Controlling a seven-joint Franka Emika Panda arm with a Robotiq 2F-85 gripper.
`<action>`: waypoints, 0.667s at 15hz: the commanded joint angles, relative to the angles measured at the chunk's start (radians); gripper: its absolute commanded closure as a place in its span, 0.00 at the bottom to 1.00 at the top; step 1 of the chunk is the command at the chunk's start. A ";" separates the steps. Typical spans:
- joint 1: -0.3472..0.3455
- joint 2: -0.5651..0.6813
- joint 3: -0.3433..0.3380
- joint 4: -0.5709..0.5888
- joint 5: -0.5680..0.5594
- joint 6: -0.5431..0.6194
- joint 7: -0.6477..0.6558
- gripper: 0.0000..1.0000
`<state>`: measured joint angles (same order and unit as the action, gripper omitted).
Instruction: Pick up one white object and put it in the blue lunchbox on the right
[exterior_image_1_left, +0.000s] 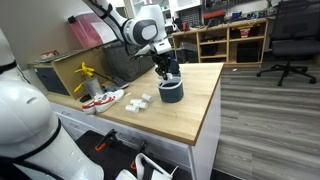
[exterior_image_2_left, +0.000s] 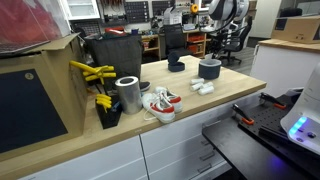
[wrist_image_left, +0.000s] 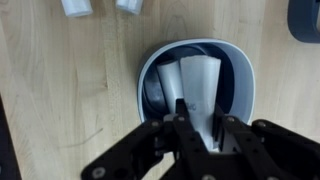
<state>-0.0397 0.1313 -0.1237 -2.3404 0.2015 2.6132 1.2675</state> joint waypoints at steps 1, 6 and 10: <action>-0.012 0.027 -0.011 0.019 0.002 0.007 0.056 0.94; -0.014 0.068 -0.021 0.035 -0.006 0.017 0.084 0.94; -0.006 0.097 -0.018 0.046 0.003 0.054 0.075 0.94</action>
<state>-0.0574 0.2046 -0.1410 -2.3143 0.2015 2.6323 1.3051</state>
